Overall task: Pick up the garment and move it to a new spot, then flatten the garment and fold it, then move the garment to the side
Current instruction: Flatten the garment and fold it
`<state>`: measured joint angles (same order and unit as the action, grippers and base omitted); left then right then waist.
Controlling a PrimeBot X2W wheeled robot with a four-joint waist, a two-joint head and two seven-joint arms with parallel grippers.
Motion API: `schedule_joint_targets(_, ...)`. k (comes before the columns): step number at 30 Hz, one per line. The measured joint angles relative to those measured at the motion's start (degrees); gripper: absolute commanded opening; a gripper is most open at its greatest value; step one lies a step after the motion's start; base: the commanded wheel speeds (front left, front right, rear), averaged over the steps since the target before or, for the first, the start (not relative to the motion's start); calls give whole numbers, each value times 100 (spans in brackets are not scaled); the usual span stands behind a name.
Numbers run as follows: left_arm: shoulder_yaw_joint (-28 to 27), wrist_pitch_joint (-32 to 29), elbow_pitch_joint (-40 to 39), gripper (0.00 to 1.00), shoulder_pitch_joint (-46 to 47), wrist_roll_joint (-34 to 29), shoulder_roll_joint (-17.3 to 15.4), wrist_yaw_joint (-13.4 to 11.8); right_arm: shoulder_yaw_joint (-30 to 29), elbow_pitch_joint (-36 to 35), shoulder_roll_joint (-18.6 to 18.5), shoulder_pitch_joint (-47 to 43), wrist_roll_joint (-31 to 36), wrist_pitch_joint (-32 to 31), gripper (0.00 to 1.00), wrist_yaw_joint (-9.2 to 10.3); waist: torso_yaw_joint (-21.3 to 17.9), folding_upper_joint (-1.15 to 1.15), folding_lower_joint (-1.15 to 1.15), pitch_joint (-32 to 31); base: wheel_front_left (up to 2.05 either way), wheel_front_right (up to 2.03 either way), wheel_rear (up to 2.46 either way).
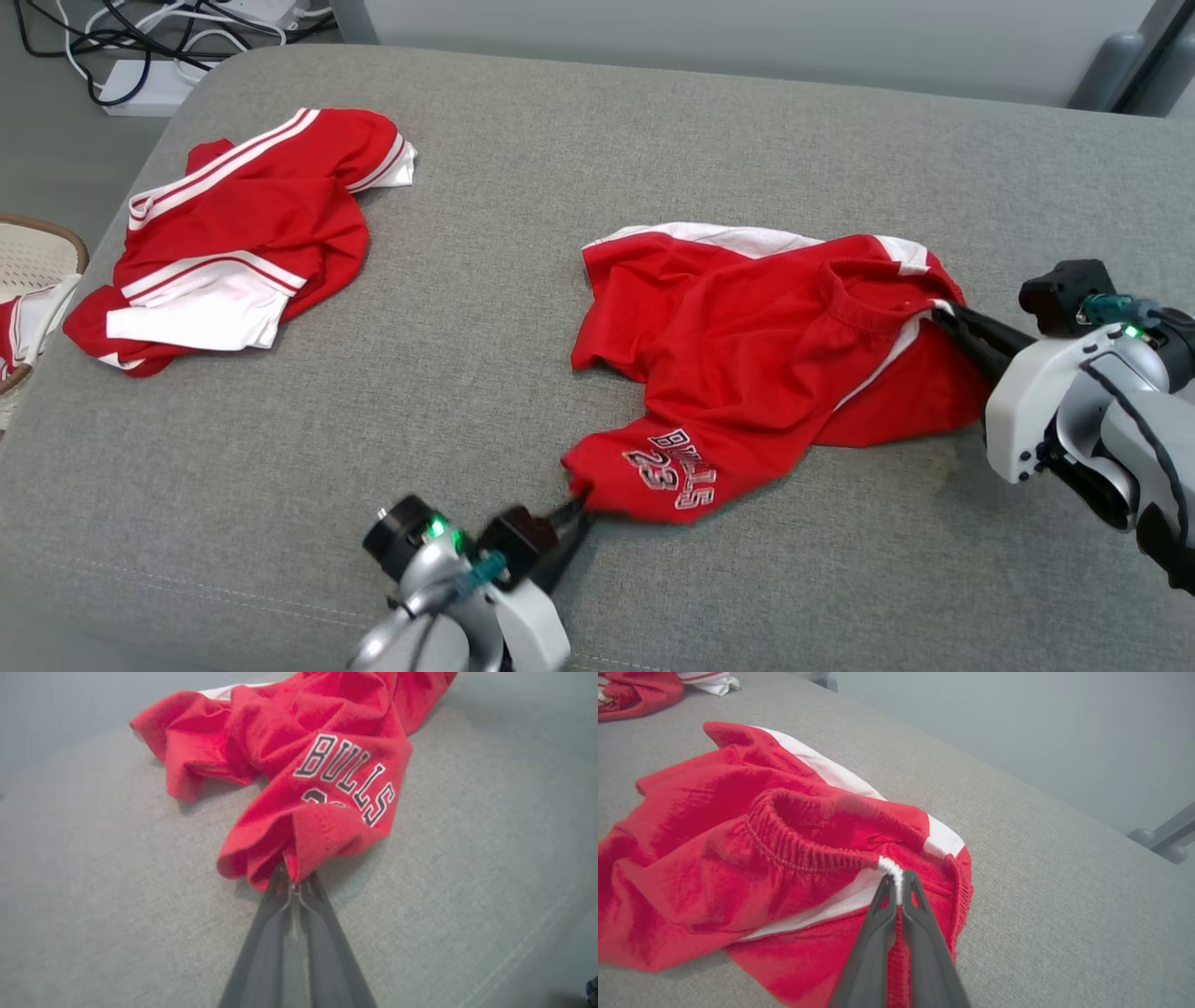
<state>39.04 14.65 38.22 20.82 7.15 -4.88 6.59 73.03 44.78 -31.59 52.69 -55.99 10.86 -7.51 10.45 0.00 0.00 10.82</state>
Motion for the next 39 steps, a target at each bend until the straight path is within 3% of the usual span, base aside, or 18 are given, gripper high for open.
schedule_joint_targets(3, -389, 0, -394, 0, 160, 341, -65, 46, -76, -122, -8, 104, -155, 115, 0, 0, -2, 0, 0, -45, 0, 0, 0)
schedule_joint_targets(7, -902, 1, -823, 0, 704, 677, -399, 68, -325, -257, -67, 335, -356, 235, 0, 0, 1, 0, 0, -133, 0, 0, 0)
schedule_joint_targets(11, -989, -43, -581, 0, 1533, 1748, -794, 86, -677, -376, -142, 653, -614, 287, 0, 0, -75, 0, 0, -254, 0, 0, 0)
schedule_joint_targets(14, -603, -960, -477, 0, 1946, 3109, -1014, 86, -725, -541, -156, 692, -915, 160, 0, 0, -180, 0, 0, -304, 0, 0, 0)
schedule_joint_targets(16, -425, -1671, -680, 0, 1997, 4322, -1103, 86, -623, -847, -227, 625, -1323, -241, 0, 1, -259, 0, 0, -316, 0, 0, 0)
schedule_joint_targets(17, -151, -2479, -836, 0, 1975, 5217, -1292, 86, -494, -1201, -374, 460, -1694, -662, 0, 1, -339, 0, 0, -302, 0, 0, 0)
schedule_joint_targets(19, 5, -3107, -925, 0, 1913, 5909, -1515, 85, -381, -1491, -534, 214, -2126, -1099, 0, 1, -418, 0, 0, -264, 0, 0, 0)
schedule_joint_targets(23, 81, -3622, -913, 0, 1742, 6707, -1771, 85, -241, -1823, -782, -154, -2632, -1649, 0, 1, -579, 0, 0, -132, 0, 0, 0)
schedule_joint_targets(29, 81, -3949, -364, 0, 1905, 7158, -1767, 85, -214, -1815, -719, -124, -2539, -1634, 0, 1, -853, 0, 0, 209, 0, 0, 0)
schedule_joint_targets(30, 81, -3977, -257, 19, 1993, 7162, -1764, 85, -202, -1788, -647, -92, -2491, -1607, 0, 1, -903, 0, 0, 274, 0, 0, 0)
schedule_joint_targets(31, 97, -3977, -144, 76, 2091, 7151, -1771, 85, -190, -1759, -565, -44, -2417, -1571, 0, 1, -957, 0, 0, 339, 0, 0, 0)
schedule_joint_targets(32, 114, -3962, -57, 100, 2173, 7118, -1780, 85, -189, -1729, -470, -4, -2362, -1530, 0, 1, -1014, 0, 0, 396, 0, 0, 0)
schedule_joint_targets(35, 90, -3591, 27, 100, 2315, 7103, -1767, 85, -169, -1591, -247, 73, -2292, -1389, 0, 1, -1155, 0, 0, 548, 0, 0, 0)
schedule_joint_targets(39, 48, -3158, -105, 100, 2338, 7169, -1722, 85, -134, -1366, -210, 64, -2291, -1221, 0, 2, -1160, 0, 0, 583, 0, 0, 0)
